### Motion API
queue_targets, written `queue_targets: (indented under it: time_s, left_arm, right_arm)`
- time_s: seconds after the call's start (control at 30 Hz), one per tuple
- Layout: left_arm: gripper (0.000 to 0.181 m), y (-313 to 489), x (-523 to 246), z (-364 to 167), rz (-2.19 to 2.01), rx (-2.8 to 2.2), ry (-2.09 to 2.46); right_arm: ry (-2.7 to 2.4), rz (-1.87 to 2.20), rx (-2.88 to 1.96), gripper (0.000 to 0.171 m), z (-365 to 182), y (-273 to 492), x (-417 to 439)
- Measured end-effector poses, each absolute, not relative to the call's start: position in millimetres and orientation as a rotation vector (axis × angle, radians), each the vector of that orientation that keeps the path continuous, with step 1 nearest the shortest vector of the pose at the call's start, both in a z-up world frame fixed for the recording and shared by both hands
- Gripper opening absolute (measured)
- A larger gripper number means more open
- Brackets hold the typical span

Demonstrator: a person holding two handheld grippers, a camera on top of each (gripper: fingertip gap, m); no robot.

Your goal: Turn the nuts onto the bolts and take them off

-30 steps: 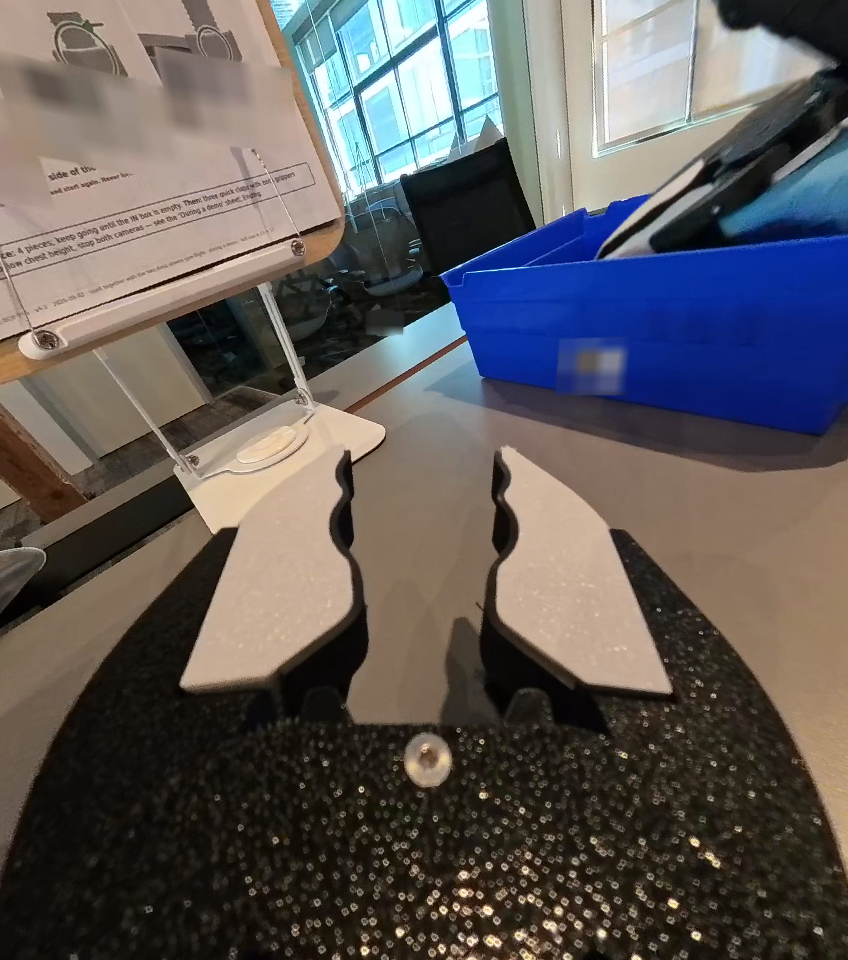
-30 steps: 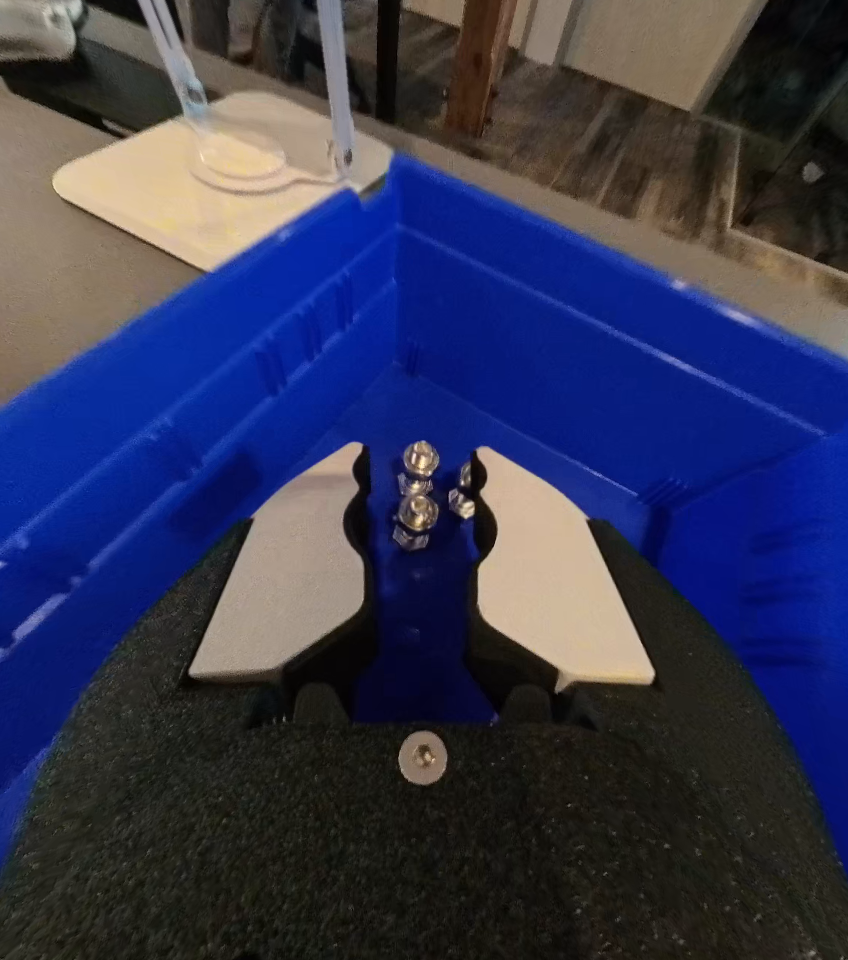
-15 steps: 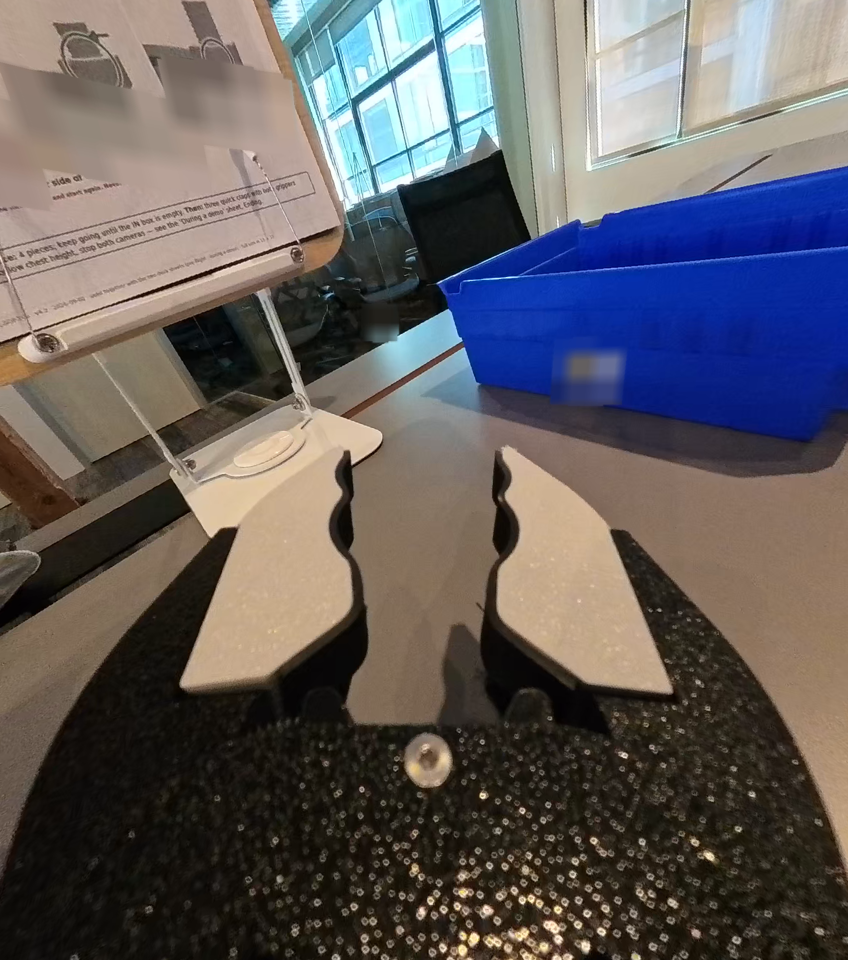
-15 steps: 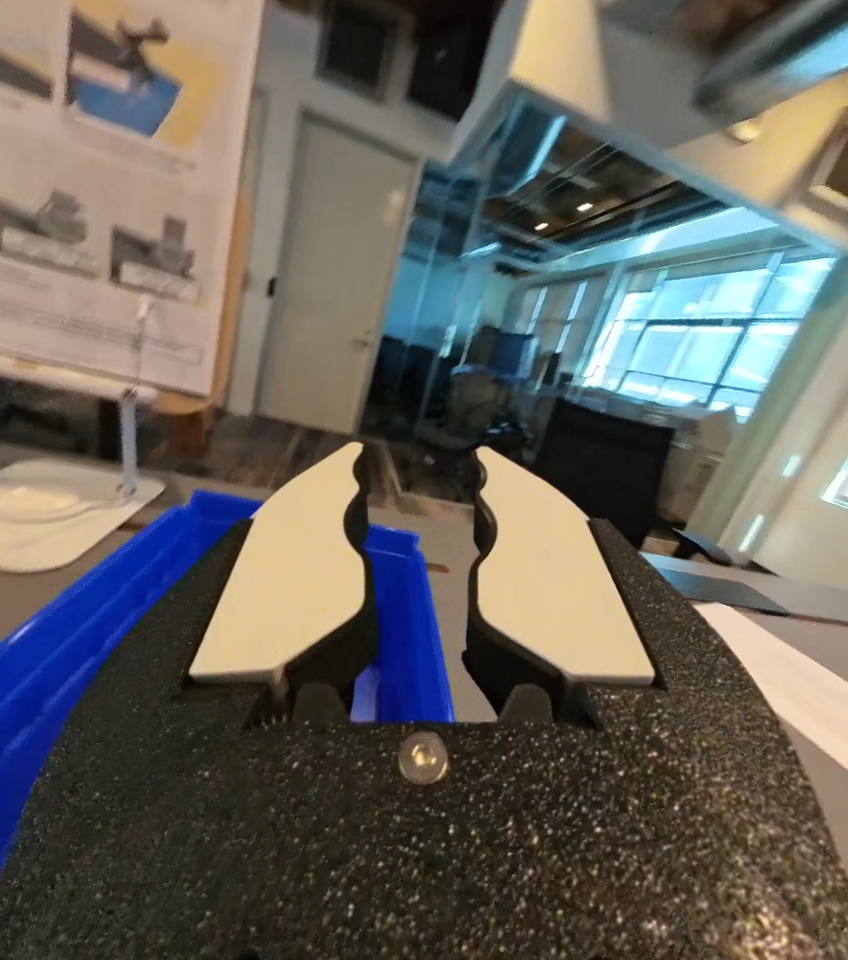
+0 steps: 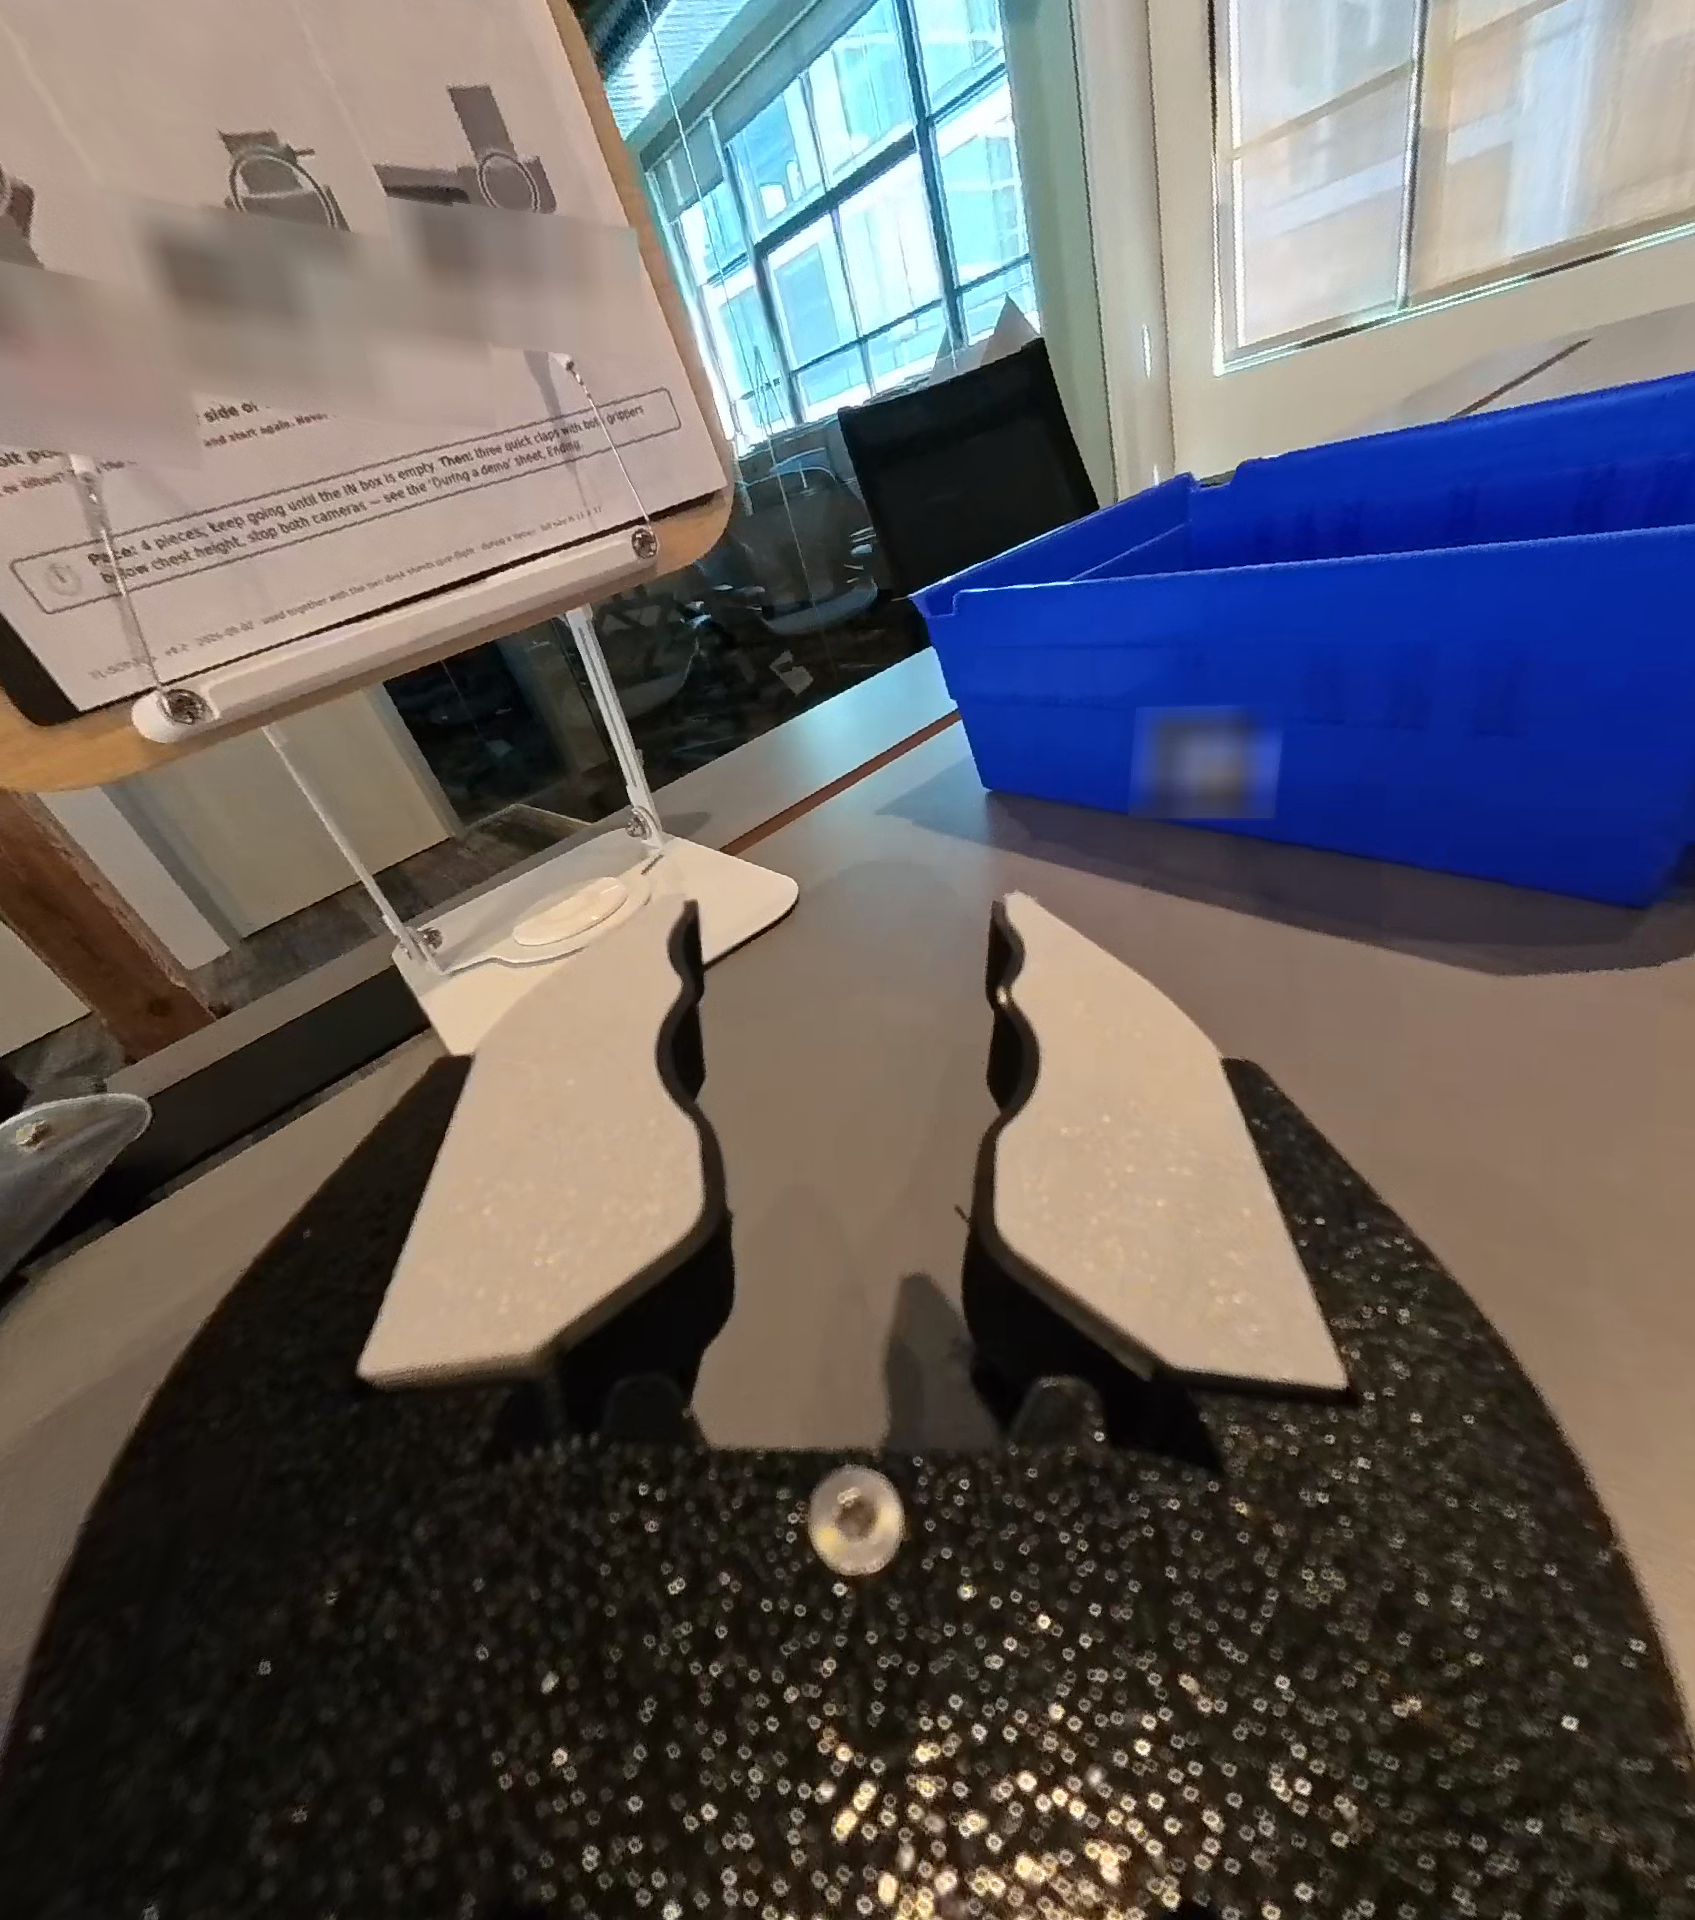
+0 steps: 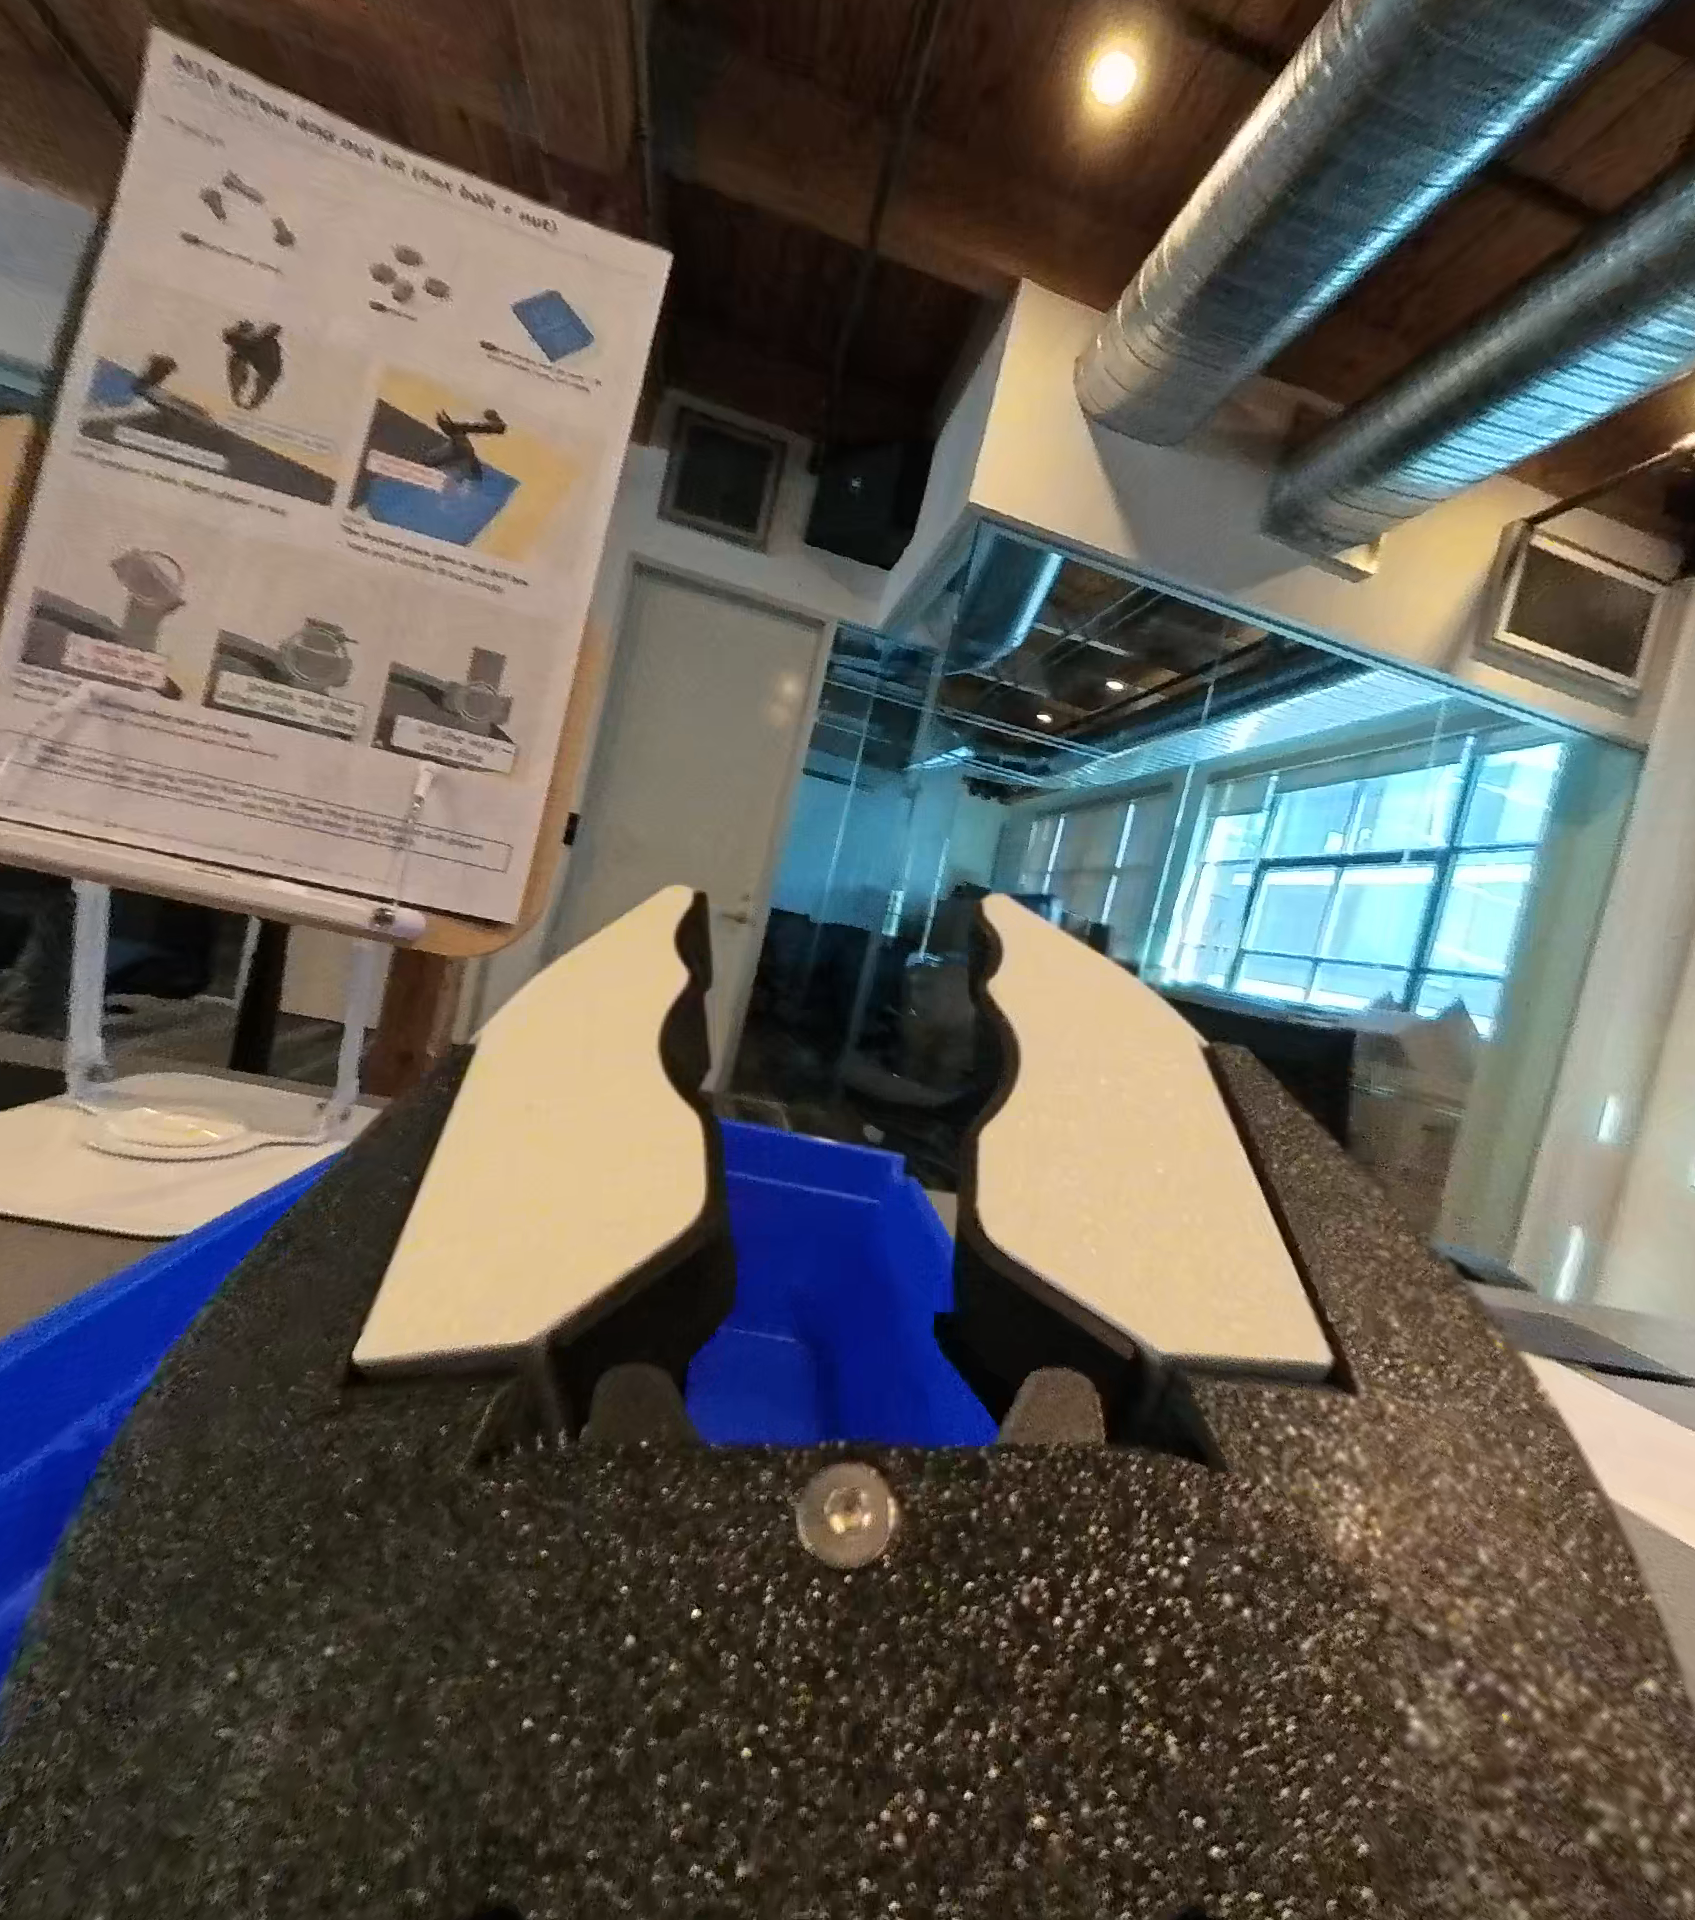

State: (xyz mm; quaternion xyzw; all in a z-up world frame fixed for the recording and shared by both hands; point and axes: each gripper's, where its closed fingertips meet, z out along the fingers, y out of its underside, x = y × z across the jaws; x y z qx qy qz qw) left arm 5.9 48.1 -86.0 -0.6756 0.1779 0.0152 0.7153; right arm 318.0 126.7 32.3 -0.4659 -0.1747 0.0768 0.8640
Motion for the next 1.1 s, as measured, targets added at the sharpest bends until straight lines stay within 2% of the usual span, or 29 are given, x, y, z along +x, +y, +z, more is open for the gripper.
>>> queue_targets:
  time_s: [0.1, 0.4, 0.57, 0.87, 1.1]
  left_arm:
    - [0.052, 43.0, 5.1, -83.9, 0.065, -1.482, 0.396]
    - [0.054, 29.4, -4.0, -76.6, 0.126, -1.45, 0.315]
    - [0.055, 23.4, -14.8, -73.4, 0.145, -1.443, 0.209]
    - [0.052, 19.8, -25.4, -70.1, 0.154, -1.425, 0.143]
    - [0.042, 15.7, -23.2, -65.0, 0.172, -1.388, 0.166]
  right_arm:
    - [-0.38, 0.211, -0.977, 0.053, 31.7, 123.8, 312.8]
    - [-0.377, 0.258, -1.054, 0.054, 18.6, 134.9, 313.3]
    - [-0.478, 0.218, -1.104, 0.04, 11.0, 142.1, 309.3]
    - [-0.597, 0.262, -1.135, 0.04, 35.1, 123.1, 274.3]
    - [-0.585, 0.281, -1.173, 0.028, 46.7, 110.4, 253.4]
